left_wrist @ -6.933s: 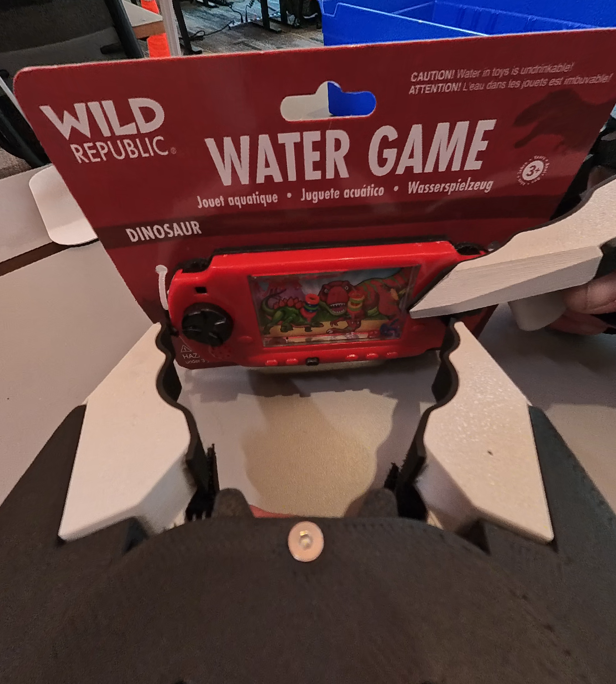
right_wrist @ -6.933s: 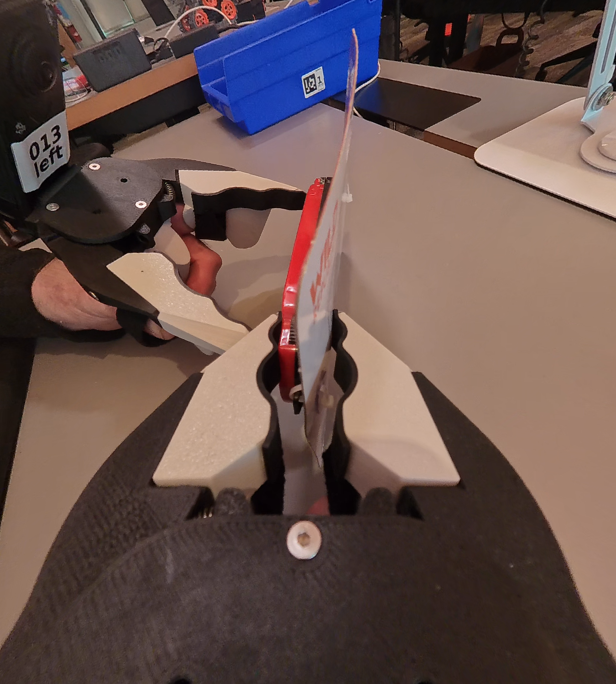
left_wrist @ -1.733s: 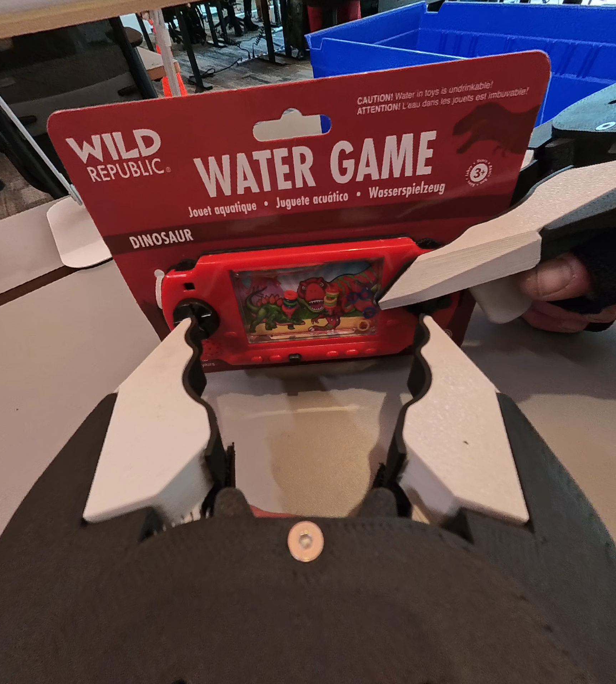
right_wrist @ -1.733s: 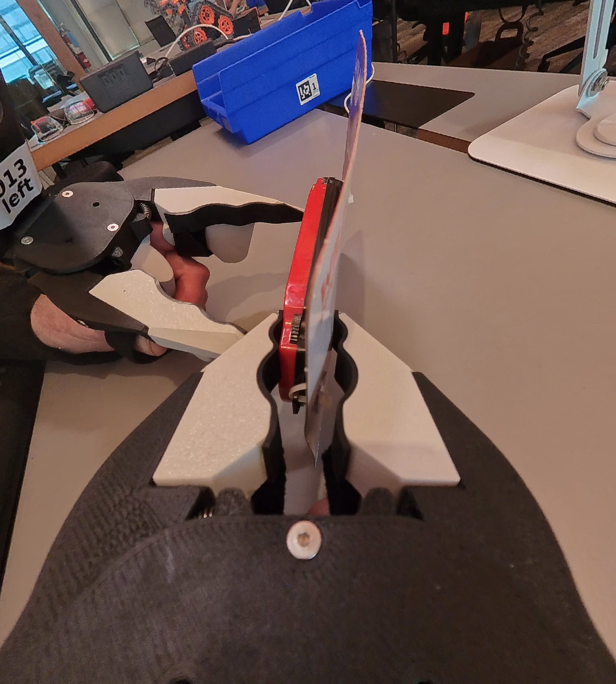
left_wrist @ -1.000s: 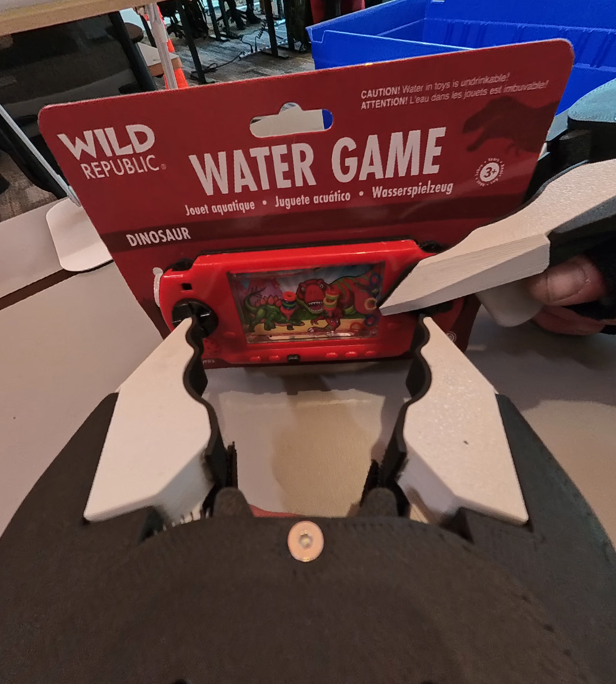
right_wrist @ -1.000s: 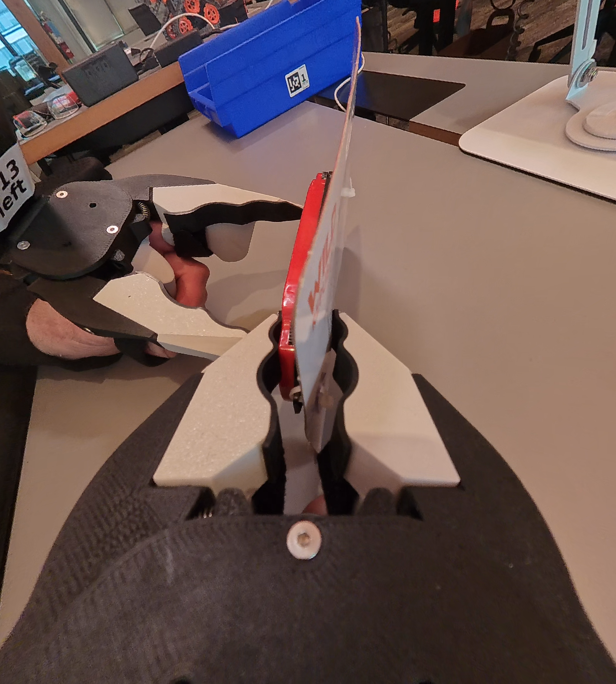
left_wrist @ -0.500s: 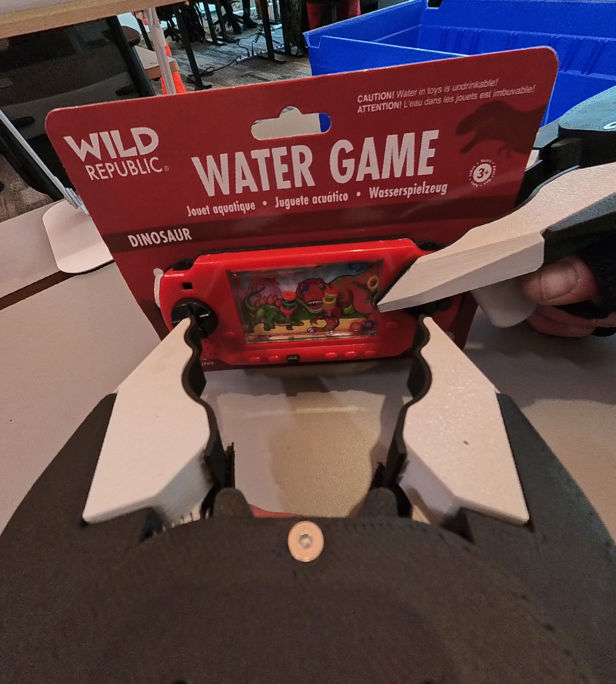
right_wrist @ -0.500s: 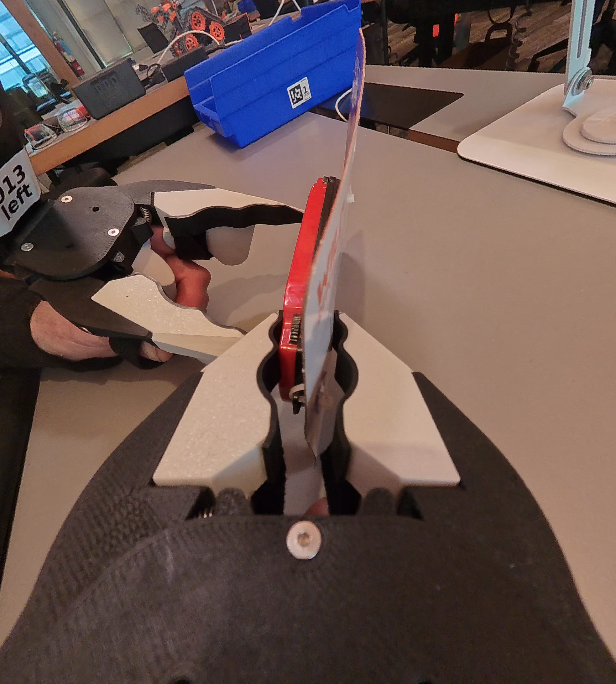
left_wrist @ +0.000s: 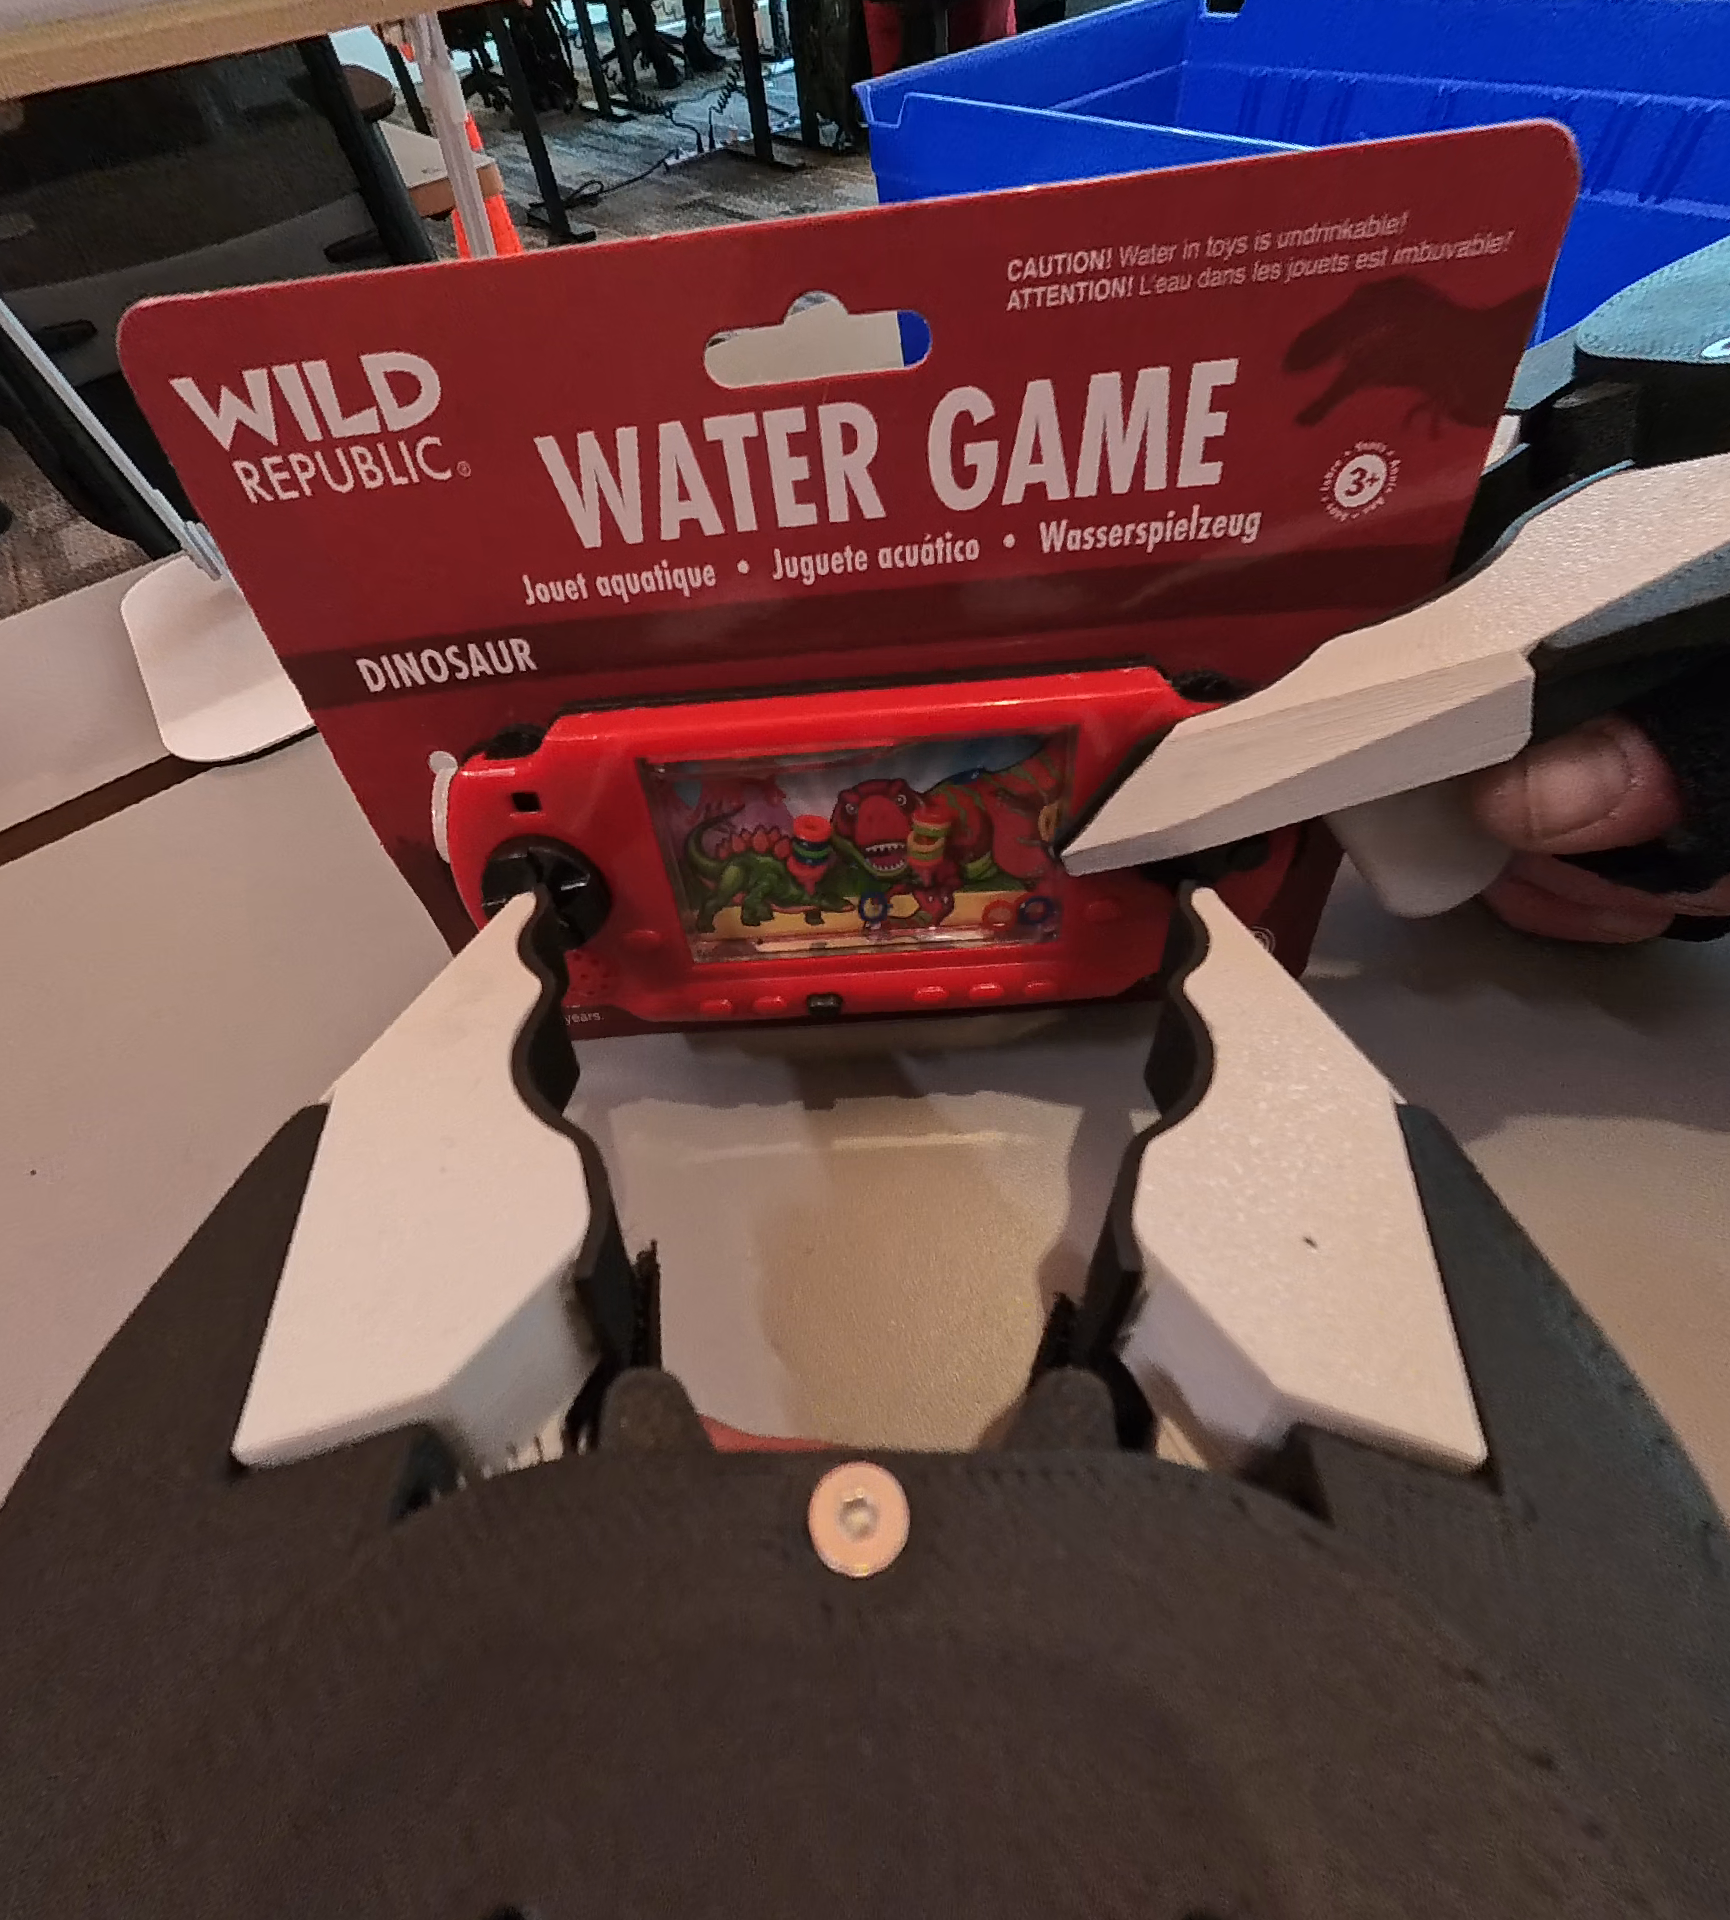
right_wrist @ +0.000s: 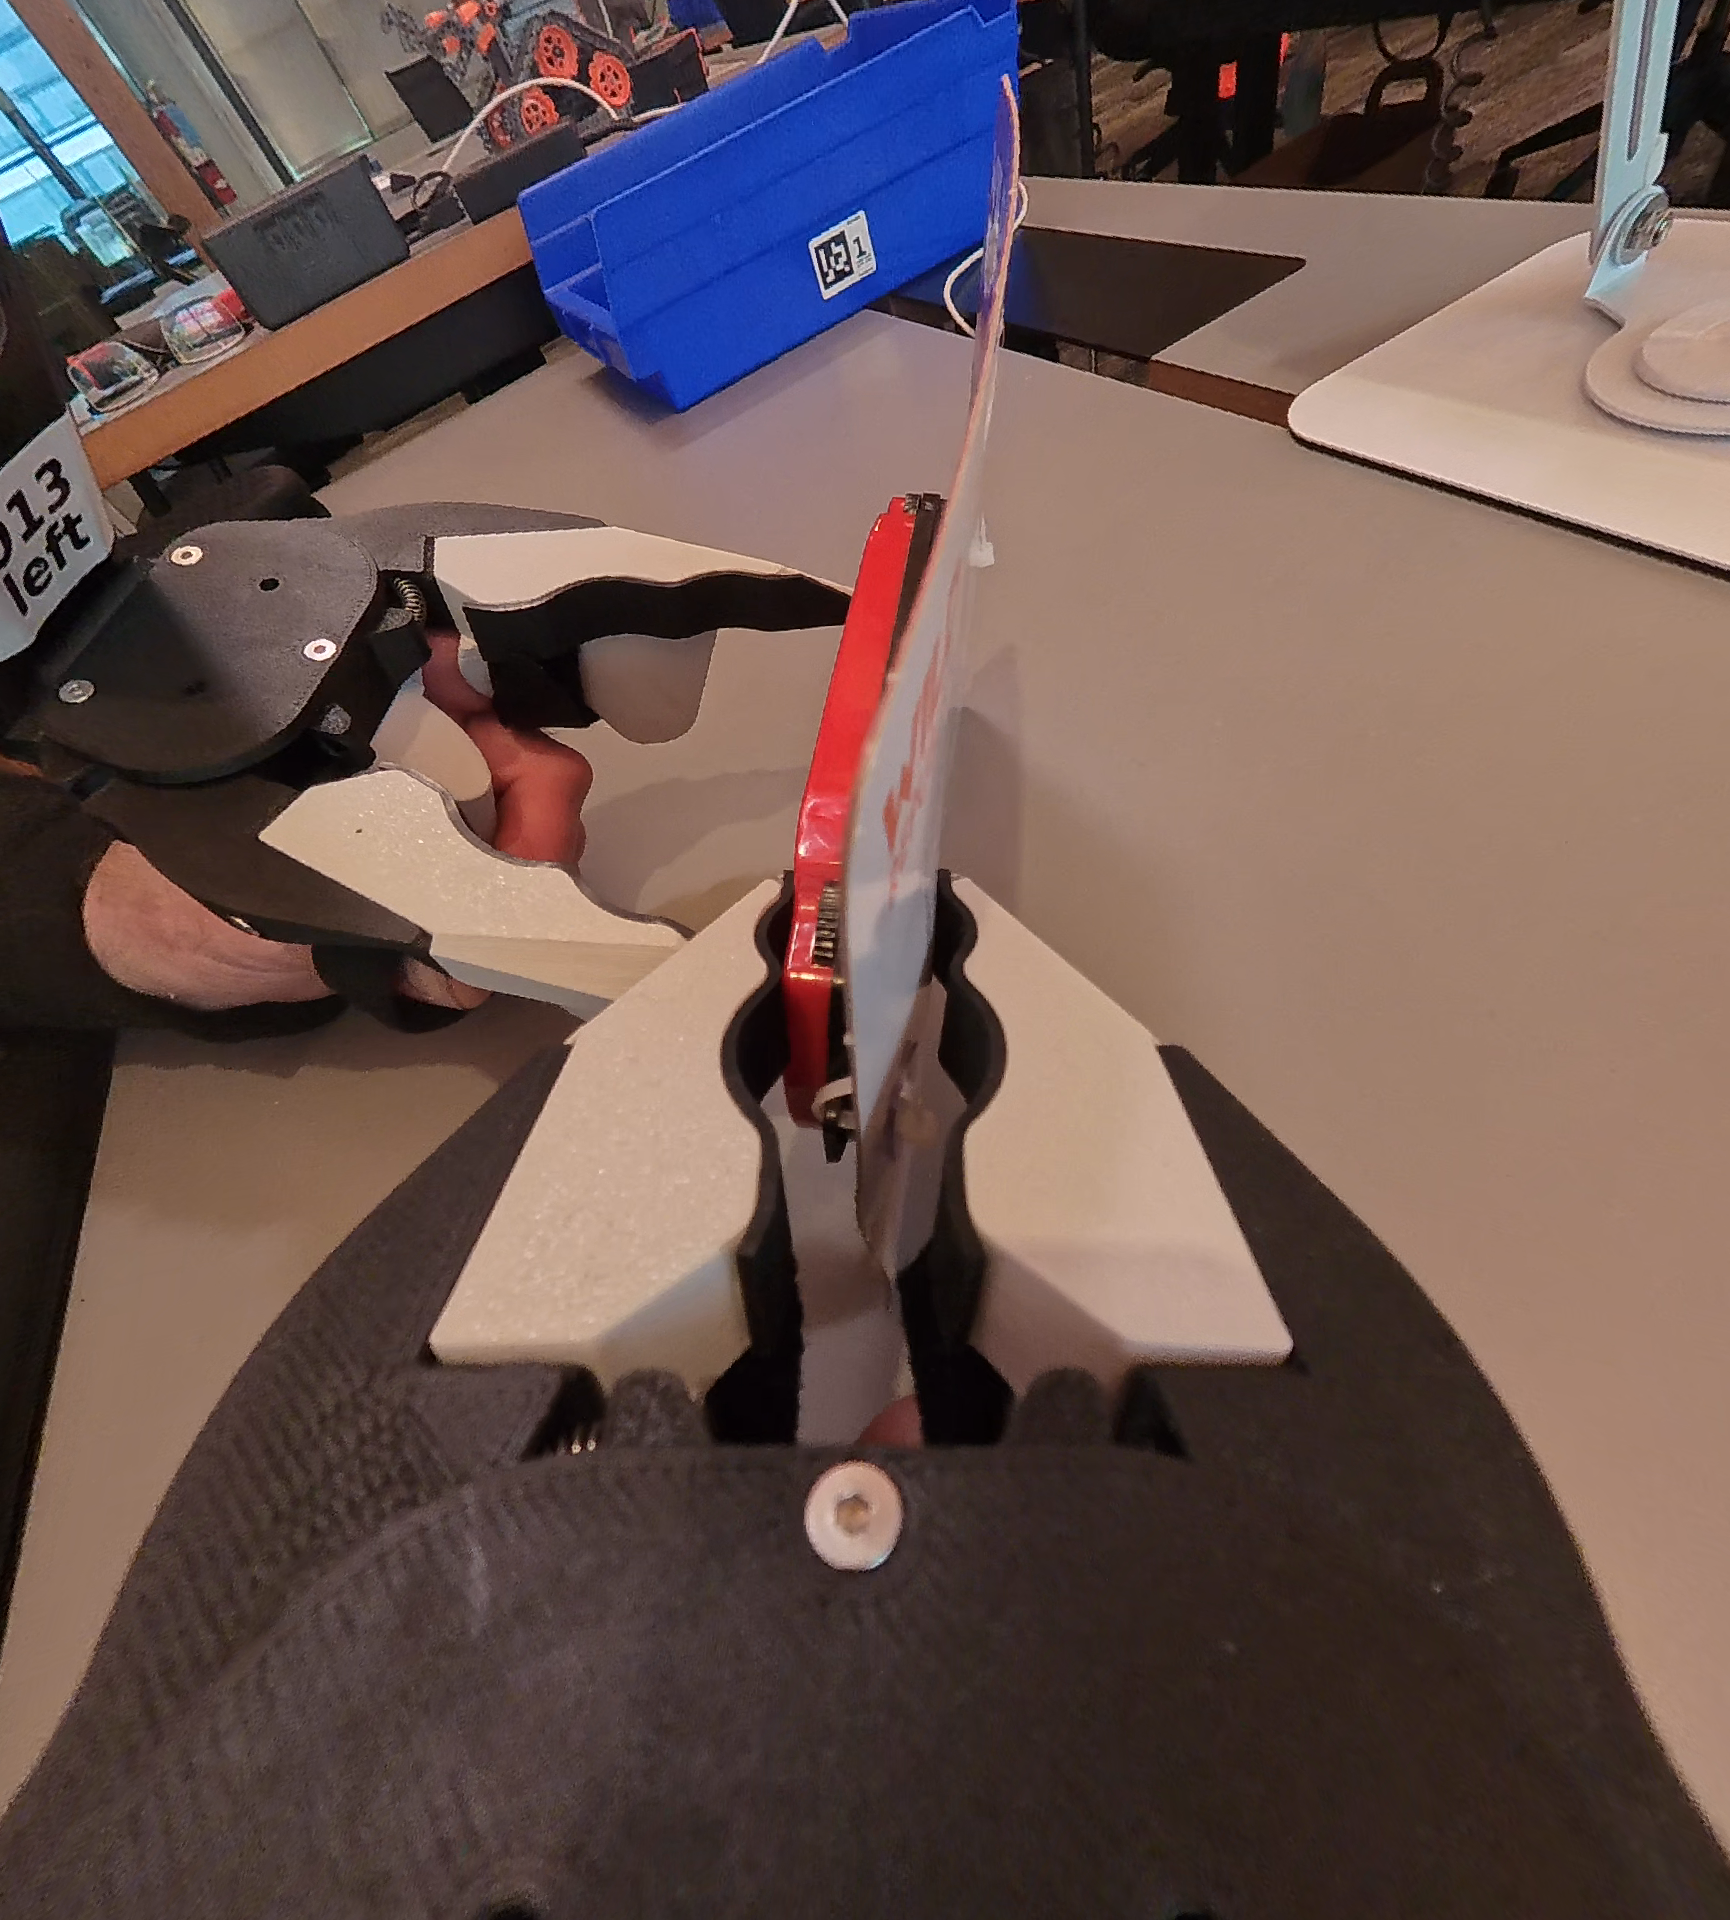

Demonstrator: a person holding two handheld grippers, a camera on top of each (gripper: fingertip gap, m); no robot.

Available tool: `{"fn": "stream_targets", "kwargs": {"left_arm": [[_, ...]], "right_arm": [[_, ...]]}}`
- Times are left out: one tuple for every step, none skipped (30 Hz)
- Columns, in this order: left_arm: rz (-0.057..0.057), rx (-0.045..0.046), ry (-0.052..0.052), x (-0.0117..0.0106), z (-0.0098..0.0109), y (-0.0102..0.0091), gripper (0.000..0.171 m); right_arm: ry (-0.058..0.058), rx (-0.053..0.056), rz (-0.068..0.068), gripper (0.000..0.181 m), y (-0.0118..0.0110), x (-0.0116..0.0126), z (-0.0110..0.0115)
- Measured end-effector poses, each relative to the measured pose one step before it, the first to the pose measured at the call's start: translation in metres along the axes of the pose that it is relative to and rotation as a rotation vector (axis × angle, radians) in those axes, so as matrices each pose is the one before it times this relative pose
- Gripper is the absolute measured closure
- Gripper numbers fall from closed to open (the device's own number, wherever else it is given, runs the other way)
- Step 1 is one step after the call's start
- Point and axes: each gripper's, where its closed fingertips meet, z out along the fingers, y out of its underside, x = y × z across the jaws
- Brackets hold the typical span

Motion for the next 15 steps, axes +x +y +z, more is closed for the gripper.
{"fn": "stream_targets", "kwargs": {"left_arm": [[0.0039,0.00002,-0.0014,-0.00004,0.00033,-0.00008,0.061],[0.0002,-0.00157,0.0,-0.00005,0.0004,0.00012,0.061],[-0.0001,-0.00143,0.0001,-0.00011,0.00039,0.00012,0.061],[0.0046,0.00036,-0.0016,0.0001,0.00031,-0.00013,0.061],[0.0018,-0.00097,-0.0011,0.00007,0.00028,0.00017,0.061],[-0.0018,-0.00071,0.0015,-0.00006,0.00028,0.00012,0.061],[0.003,-0.00056,-0.0018,0.00002,0.00007,-0.00002,0.061],[0.0078,-0.00376,-0.0047,0.00009,0.00046,0.0005,0.061],[0.0036,-0.00078,-0.0016,0.00018,0.00026,0.00011,0.062],[-0.0004,-0.0001,0.0012,0.0,0.0002,-0.00016,0.061],[0.0003,0.00088,0.0003,0.00008,-0.00012,-0.00006,0.062],[-0.0013,0.00068,0.001,0.00006,-0.00012,-0.00011,0.061],[-0.0027,0.00069,0.0027,-0.00005,-0.00003,-0.00009,0.061],[-0.0019,0.00112,0.0018,0.00006,-0.00036,-0.00015,0.061],[0.0007,0.00159,0.0007,0.00011,-0.00023,-0.0003,0.061]], "right_arm": [[-0.0002,-0.0016,0.0021,0.159,0.0001,0.00021,-0.00011],[0.0003,-0.0029,0.0022,0.159,0.00013,0.00011,0.00005],[0.0002,-0.0035,0.0025,0.159,0.00012,0.00004,-0.00003],[0.0002,-0.0028,0.0013,0.159,0.00014,0.00016,-0.00004],[0.0009,-0.0013,0.0017,0.159,0.00003,0.00005,-0.00003],[0.0019,-0.0017,-0.001,0.159,0.00006,0.00006,0.0],[0.0013,-0.0002,-0.0008,0.159,0.00001,-0.00009,0.00004],[0.0006,0.0014,0.0009,0.159,0.00005,0.00021,-0.00012],[0.0008,0.0024,0.0018,0.159,-0.0001,0.00017,-0.00004],[0.0006,0.0005,-0.0018,0.159,0.00006,0.00005,-0.00015],[0.0008,0.0009,-0.004,0.159,-0.00017,-0.00004,-0.00001],[0.0019,0.0043,-0.0009,0.159,-0.00022,-0.00007,-0.00005],[0.0016,0.0038,0.0001,0.159,-0.00022,-0.00009,0.00001],[0.0012,-0.0005,-0.0035,0.159,0.00005,-0.00011,-0.00011],[0.0004,-0.0006,-0.0025,0.159,0.0,0.0001,0.00001]]}}
